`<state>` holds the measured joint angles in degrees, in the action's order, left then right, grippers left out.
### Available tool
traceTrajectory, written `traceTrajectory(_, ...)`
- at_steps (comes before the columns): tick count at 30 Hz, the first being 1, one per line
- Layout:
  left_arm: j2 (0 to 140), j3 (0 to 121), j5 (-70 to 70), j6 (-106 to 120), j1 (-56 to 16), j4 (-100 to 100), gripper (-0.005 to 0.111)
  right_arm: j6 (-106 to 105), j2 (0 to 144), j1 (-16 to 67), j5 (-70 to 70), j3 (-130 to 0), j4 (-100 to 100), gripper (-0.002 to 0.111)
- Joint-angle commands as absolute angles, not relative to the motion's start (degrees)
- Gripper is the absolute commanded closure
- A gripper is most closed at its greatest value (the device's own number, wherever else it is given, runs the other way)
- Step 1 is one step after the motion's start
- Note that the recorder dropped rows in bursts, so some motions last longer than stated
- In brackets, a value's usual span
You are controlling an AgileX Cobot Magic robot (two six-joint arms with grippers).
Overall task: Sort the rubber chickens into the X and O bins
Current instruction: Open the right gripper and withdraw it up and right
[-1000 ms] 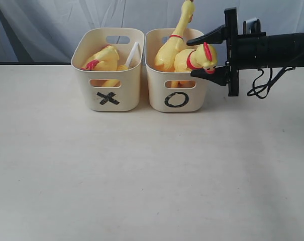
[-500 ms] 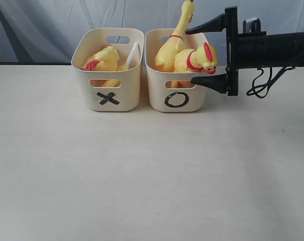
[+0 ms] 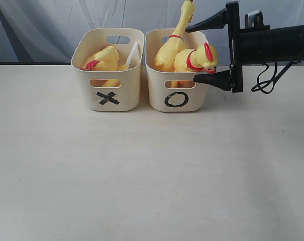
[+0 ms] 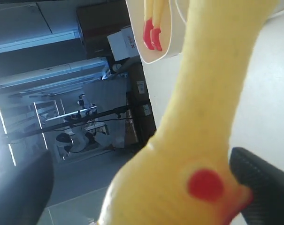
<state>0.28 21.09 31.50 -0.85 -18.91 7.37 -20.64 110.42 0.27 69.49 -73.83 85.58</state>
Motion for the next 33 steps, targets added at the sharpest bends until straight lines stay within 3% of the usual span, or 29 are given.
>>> traceTrajectory(1,0.0,21.02,30.97,-0.86,-19.58,7.21,0.107,-18.83,107.48,0.0,69.96,-74.09,82.38,0.014)
traceTrajectory(26,0.0,21.02,30.97,-0.86,-19.58,7.32,0.107,-13.23,90.13,0.06,69.96,-74.09,56.05,0.015)
traceTrajectory(30,0.0,21.02,31.09,-0.86,-19.58,7.32,0.107,-13.23,86.5,0.06,69.96,-74.09,50.84,0.023)
traceTrajectory(33,0.0,21.02,31.09,-0.86,-19.58,7.32,0.107,-13.36,83.8,0.06,69.96,-74.09,49.29,0.046)
